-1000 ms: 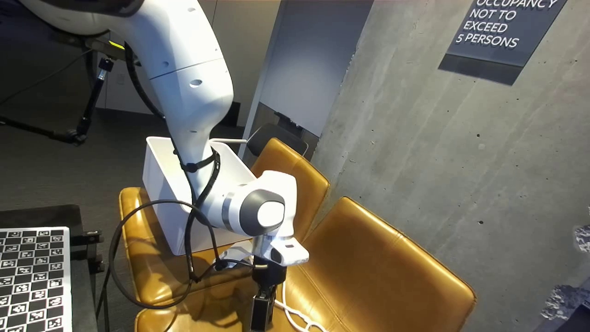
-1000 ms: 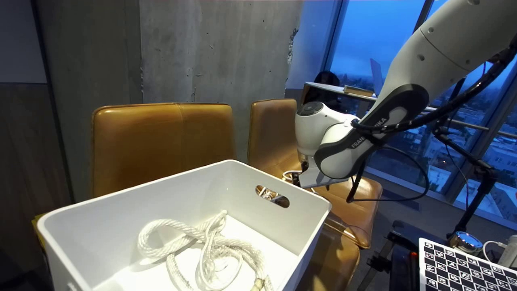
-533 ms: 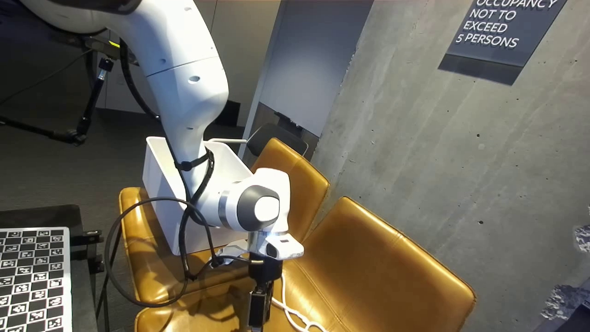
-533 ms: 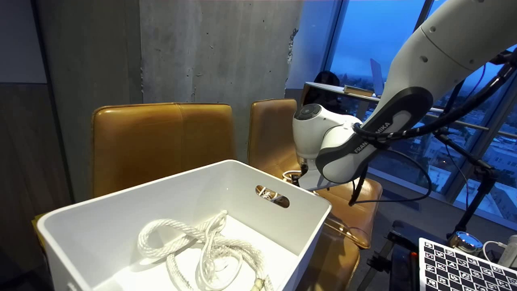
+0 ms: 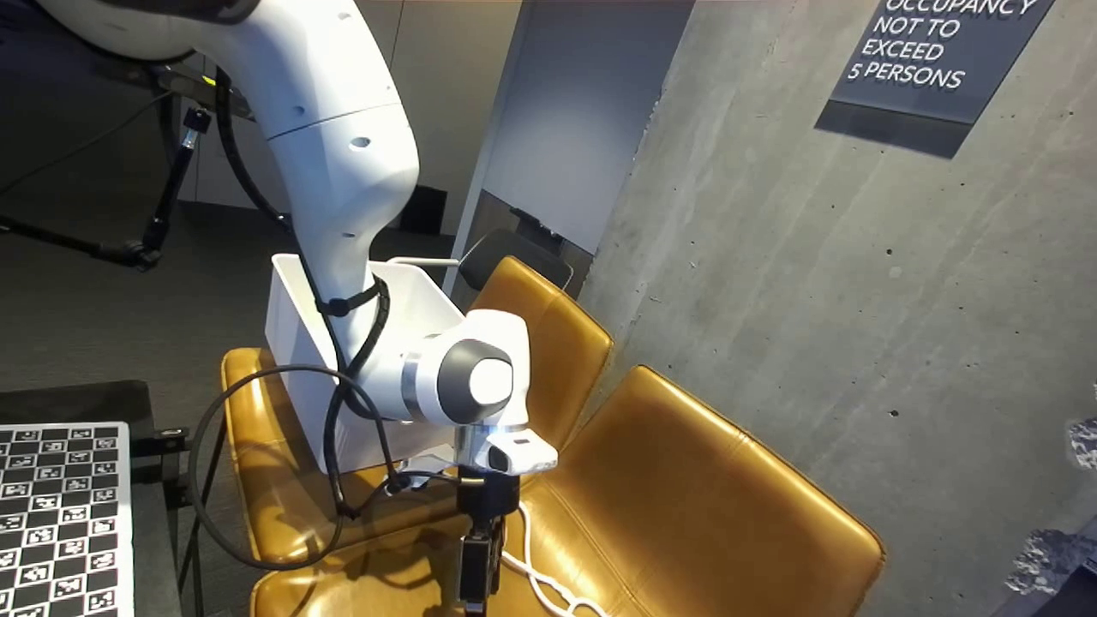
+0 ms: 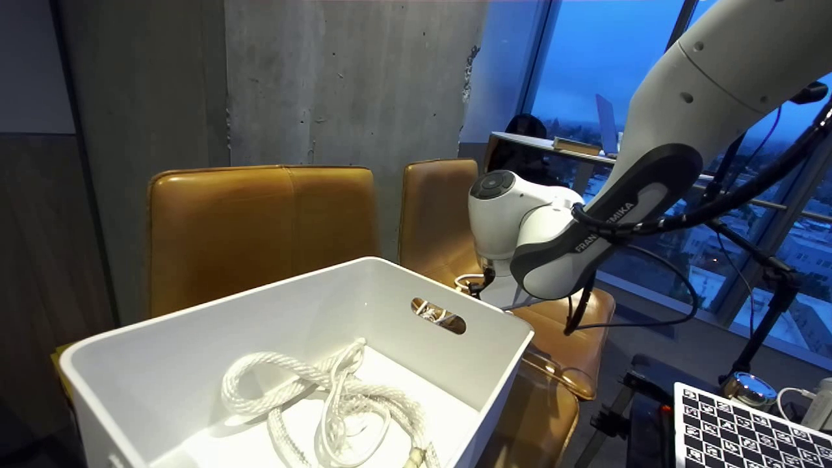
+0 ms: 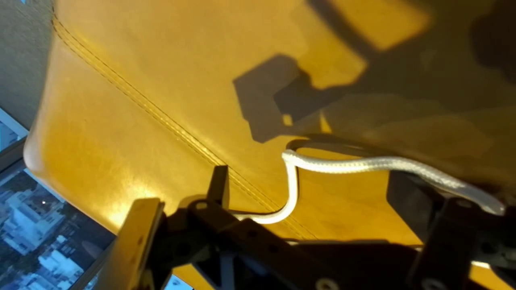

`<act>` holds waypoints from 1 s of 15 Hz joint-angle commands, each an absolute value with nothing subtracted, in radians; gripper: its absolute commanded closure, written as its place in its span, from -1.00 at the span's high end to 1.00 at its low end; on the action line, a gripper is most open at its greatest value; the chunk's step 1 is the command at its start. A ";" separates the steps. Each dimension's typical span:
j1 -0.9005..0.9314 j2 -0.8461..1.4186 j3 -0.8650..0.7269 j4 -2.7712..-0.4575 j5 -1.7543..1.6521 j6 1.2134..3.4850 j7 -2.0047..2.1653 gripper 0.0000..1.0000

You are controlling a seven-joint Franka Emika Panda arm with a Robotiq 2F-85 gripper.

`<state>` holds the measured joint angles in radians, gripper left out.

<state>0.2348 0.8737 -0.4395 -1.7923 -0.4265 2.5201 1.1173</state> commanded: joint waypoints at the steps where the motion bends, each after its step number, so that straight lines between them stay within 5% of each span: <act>1: 0.224 0.792 -0.389 -1.873 -0.388 2.570 1.114 1.00; 15: 0.153 0.679 -0.333 -2.100 -0.166 2.790 1.108 1.00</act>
